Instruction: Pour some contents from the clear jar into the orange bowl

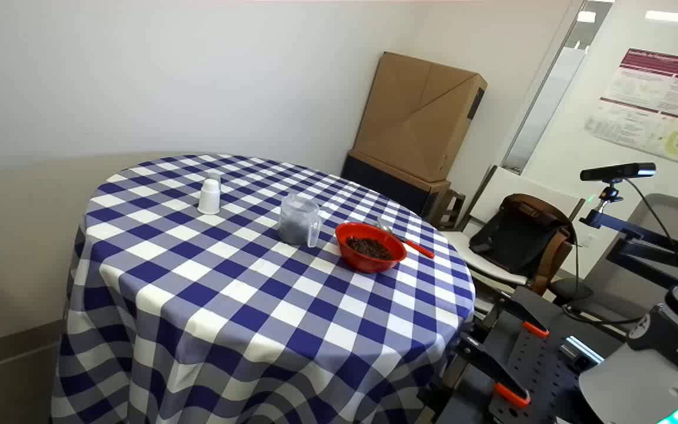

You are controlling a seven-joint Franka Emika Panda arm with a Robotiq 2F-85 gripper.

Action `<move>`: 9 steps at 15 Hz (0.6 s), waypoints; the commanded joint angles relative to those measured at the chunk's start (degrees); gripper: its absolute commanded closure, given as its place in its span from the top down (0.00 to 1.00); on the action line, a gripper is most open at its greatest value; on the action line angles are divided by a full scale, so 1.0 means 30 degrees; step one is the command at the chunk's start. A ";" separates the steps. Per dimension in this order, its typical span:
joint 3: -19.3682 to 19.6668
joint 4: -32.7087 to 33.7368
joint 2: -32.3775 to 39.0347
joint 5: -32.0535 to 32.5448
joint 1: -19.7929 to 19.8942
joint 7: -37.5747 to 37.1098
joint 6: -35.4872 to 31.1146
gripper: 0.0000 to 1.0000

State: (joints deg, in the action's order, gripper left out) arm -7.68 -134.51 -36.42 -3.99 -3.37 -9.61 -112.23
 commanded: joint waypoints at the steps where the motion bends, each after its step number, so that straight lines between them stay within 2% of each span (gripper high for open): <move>1: 0.0045 0.0055 0.0015 0.0037 -0.0053 -0.0025 0.0034 1.00; 5: -0.0307 -0.0045 0.0461 0.0353 0.0260 -0.0729 -0.1396 1.00; 9: -0.0734 -0.0802 0.2296 0.0635 0.0509 -0.1679 -0.4505 1.00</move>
State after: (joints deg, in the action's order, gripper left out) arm -8.61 -135.75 -33.93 -3.07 -2.60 -12.12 -119.82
